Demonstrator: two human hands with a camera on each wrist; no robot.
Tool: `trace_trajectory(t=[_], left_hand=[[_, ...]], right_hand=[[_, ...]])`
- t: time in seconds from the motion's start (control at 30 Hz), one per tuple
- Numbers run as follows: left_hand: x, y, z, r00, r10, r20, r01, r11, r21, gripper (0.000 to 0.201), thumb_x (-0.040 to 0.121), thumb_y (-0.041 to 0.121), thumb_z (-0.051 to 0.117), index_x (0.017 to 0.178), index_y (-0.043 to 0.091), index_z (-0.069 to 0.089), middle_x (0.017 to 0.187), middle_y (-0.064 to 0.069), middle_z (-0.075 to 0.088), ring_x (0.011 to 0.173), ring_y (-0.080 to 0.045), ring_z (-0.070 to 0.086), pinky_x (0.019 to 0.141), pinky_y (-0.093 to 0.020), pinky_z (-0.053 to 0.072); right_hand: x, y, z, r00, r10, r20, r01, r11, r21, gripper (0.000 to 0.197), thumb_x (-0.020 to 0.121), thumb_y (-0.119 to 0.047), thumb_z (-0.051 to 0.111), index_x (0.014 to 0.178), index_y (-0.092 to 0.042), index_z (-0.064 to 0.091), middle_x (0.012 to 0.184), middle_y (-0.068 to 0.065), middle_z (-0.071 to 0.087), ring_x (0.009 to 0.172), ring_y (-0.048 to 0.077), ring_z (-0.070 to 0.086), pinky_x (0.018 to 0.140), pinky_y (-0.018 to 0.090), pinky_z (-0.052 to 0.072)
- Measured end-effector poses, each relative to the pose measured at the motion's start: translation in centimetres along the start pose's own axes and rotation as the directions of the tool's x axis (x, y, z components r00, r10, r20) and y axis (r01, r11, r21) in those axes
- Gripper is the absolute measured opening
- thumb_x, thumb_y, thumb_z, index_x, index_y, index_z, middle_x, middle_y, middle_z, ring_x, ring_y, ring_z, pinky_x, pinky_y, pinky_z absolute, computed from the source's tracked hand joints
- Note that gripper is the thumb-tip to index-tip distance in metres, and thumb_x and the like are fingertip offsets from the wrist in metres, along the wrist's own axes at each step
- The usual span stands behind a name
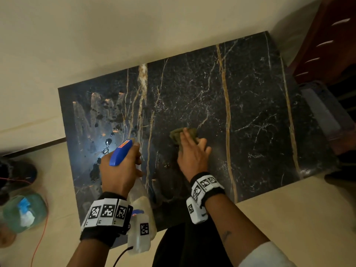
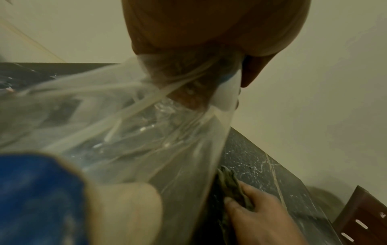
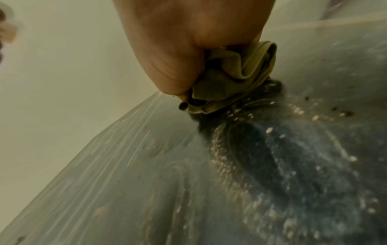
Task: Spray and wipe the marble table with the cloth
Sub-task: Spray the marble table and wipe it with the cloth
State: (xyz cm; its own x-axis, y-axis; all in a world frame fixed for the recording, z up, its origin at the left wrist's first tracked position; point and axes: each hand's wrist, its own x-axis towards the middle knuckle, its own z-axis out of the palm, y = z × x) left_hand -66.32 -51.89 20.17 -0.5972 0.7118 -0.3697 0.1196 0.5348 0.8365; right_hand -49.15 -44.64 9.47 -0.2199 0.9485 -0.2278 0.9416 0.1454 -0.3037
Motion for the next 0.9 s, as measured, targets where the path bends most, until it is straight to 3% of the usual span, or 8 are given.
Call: trace_trajectory(t=[0.07,0.17,0.37,0.5,0.6,0.67,0.8,0.9], left_hand=[[-0.3,0.0,0.0,0.999,-0.031,-0.02,0.03,0.999,-0.032,0.026,0.102,0.023,0.065,0.082,0.007,0.069,0.071,-0.006,0.067,0.059,-0.019,0.066,0.051,-0.024,0.057],[-1.3,-0.4,0.1,0.996,-0.086,-0.014,0.084,0.993,-0.081,0.025,0.1,0.027,0.067,0.083,0.01,0.071,0.069,-0.005,0.067,0.06,-0.023,0.064,0.057,-0.038,0.058],[-3.0,-0.6,0.7,0.993,-0.117,0.006,0.117,0.988,-0.102,0.027,0.099,0.021,0.067,0.076,0.006,0.07,0.062,-0.005,0.064,0.058,-0.025,0.062,0.063,-0.052,0.059],[-3.5,-0.7,0.4,0.993,-0.115,-0.006,0.113,0.985,-0.131,0.025,0.099,0.019,0.067,0.074,0.015,0.068,0.058,-0.001,0.061,0.057,-0.022,0.06,0.061,-0.048,0.059],[-3.7,-1.3,0.0,0.993,-0.115,-0.012,0.113,0.985,-0.131,0.03,0.098,0.023,0.068,0.08,0.0,0.07,0.058,-0.002,0.063,0.053,-0.018,0.061,0.056,-0.042,0.059],[-3.8,-2.0,-0.3,0.992,-0.123,-0.024,0.12,0.986,-0.119,0.034,0.097,0.026,0.07,0.078,-0.001,0.071,0.061,-0.008,0.065,0.051,-0.019,0.062,0.055,-0.04,0.059],[-4.6,-3.0,-0.2,0.995,-0.098,-0.02,0.096,0.991,-0.092,0.037,0.096,0.027,0.071,0.071,-0.001,0.068,0.063,-0.017,0.064,0.049,-0.021,0.061,0.05,-0.038,0.058],[-5.2,-3.1,-0.5,0.993,-0.118,-0.022,0.115,0.987,-0.116,0.033,0.097,0.024,0.07,0.072,0.003,0.069,0.062,-0.011,0.064,0.05,-0.018,0.062,0.047,-0.032,0.056]], right_hand=[[0.2,0.6,-0.3,0.992,0.105,-0.067,-0.105,0.994,0.005,0.055,0.093,-0.029,0.059,0.146,-0.032,0.047,0.162,-0.02,0.028,0.116,0.027,0.042,0.086,0.043,0.036],[-0.8,-1.1,0.0,0.995,0.097,-0.04,-0.097,0.995,-0.008,0.06,0.091,-0.024,0.061,0.149,-0.029,0.043,0.164,-0.017,0.024,0.12,0.029,0.04,0.087,0.043,0.035],[-3.0,-1.2,0.9,0.954,-0.279,0.107,0.284,0.958,-0.043,0.061,0.09,-0.025,0.059,0.147,-0.036,0.041,0.163,-0.021,0.023,0.119,0.028,0.041,0.089,0.044,0.037],[-2.5,1.6,0.0,1.0,-0.023,0.006,0.024,0.999,-0.049,0.053,0.094,-0.029,0.056,0.145,-0.036,0.046,0.161,-0.025,0.027,0.117,0.024,0.041,0.087,0.042,0.034],[-3.3,0.6,0.1,0.99,0.134,-0.047,-0.135,0.991,-0.003,0.054,0.095,-0.029,0.057,0.147,-0.033,0.044,0.162,-0.021,0.026,0.118,0.026,0.04,0.088,0.042,0.032],[-4.4,-1.3,0.5,0.995,0.102,0.007,-0.102,0.995,0.016,0.057,0.094,-0.027,0.059,0.148,-0.033,0.043,0.163,-0.02,0.024,0.118,0.026,0.039,0.088,0.041,0.031],[-7.0,-2.4,1.8,0.978,-0.169,0.125,0.176,0.983,-0.055,0.063,0.091,-0.026,0.057,0.15,-0.036,0.037,0.164,-0.023,0.018,0.121,0.025,0.037,0.09,0.041,0.032],[-6.6,0.1,1.3,0.991,-0.122,0.053,0.126,0.988,-0.094,0.058,0.094,-0.028,0.055,0.15,-0.035,0.039,0.164,-0.022,0.02,0.119,0.026,0.04,0.088,0.042,0.034]])
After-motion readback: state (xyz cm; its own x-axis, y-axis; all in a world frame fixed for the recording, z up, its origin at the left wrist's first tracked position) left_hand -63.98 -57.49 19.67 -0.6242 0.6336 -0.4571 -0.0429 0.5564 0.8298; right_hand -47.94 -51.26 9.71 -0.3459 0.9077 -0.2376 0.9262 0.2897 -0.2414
